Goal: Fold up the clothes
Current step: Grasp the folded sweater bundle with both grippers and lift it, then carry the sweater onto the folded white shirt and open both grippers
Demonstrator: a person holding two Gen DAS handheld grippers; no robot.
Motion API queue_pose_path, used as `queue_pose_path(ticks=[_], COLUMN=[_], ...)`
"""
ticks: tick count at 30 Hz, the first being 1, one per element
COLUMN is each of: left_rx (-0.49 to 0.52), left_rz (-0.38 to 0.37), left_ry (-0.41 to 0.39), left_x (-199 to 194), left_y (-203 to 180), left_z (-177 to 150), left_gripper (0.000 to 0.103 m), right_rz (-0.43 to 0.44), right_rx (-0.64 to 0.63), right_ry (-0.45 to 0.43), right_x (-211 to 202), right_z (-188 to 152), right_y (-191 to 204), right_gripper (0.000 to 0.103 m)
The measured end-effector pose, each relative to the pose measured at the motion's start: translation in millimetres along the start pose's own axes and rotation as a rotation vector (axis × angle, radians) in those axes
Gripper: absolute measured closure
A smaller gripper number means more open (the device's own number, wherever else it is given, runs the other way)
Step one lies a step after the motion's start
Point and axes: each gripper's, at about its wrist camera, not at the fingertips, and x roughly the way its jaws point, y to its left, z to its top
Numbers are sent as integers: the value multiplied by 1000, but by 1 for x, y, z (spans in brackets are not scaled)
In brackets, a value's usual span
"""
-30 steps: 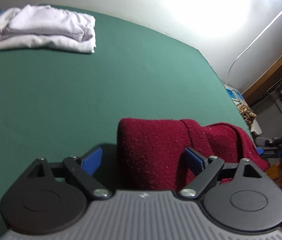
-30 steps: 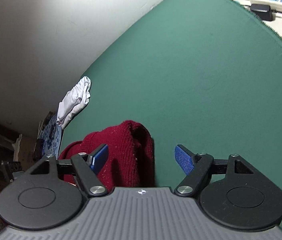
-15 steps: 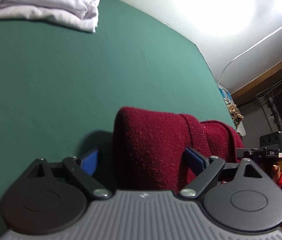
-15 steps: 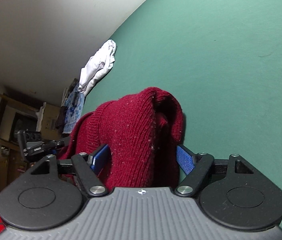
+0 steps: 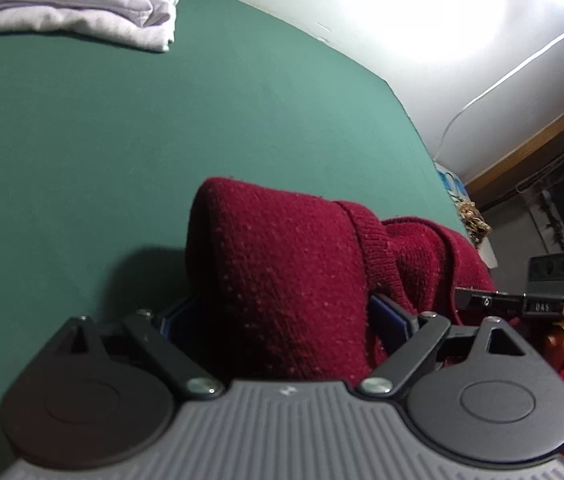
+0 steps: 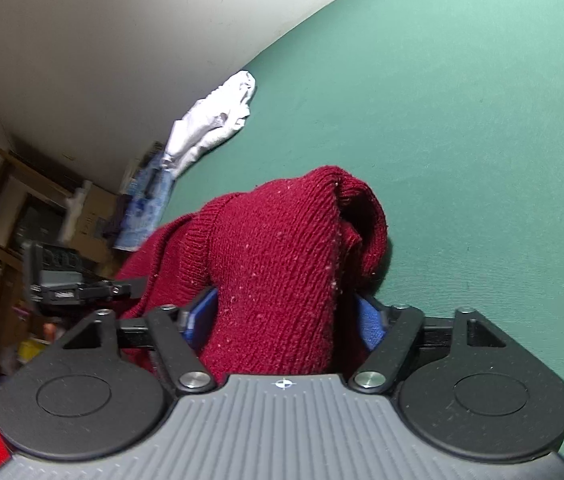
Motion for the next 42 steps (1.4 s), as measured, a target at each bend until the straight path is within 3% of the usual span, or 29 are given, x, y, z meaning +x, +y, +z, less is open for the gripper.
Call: queue_pose_path(ticks=[5,7,11,14,18,22,29,34,37,40,42], left_rx=[-7,-4,10,57,114,178,147,40,47,74,73], left_rz=[62,83,97,117,151,210,298,276,305,320,297], left_ry=[-55,-77,-124,-225,-341,-421,-447,-374,-315,-294,-310], left_x=[-5,-11,-36,-72,-116,-146,-142,-104,-74,-57,-58], left_y=[-21,-29,-40,-51,-47,-21,74,160,189,209,220], left_z=[-1,1,14,39,91,147,238,285,296,297,293], left_gripper=[43,46,48,48,47,47,47,47,46,34,24], right_rz=[-41,-31,41,105,208,245,158,62,-38,-140,-179], right_rx=[26,36,26,-25,-59,-96,-129,-116,-133,-153,-136], right_ry=[-32,-41,-56,-96,-155,-218,-278,-302,-270,-260,-263], right_x=[-4,-9,-15,-14,4,45,161,233,270,288,294], right_z=[-5,-2,16,39,83,132,201,229,234,230,227], right_y=[7,11,26,47,79,116,162,162,156,147,138], right_gripper=[52,54,54,55,56,55,55,55,55,54,47])
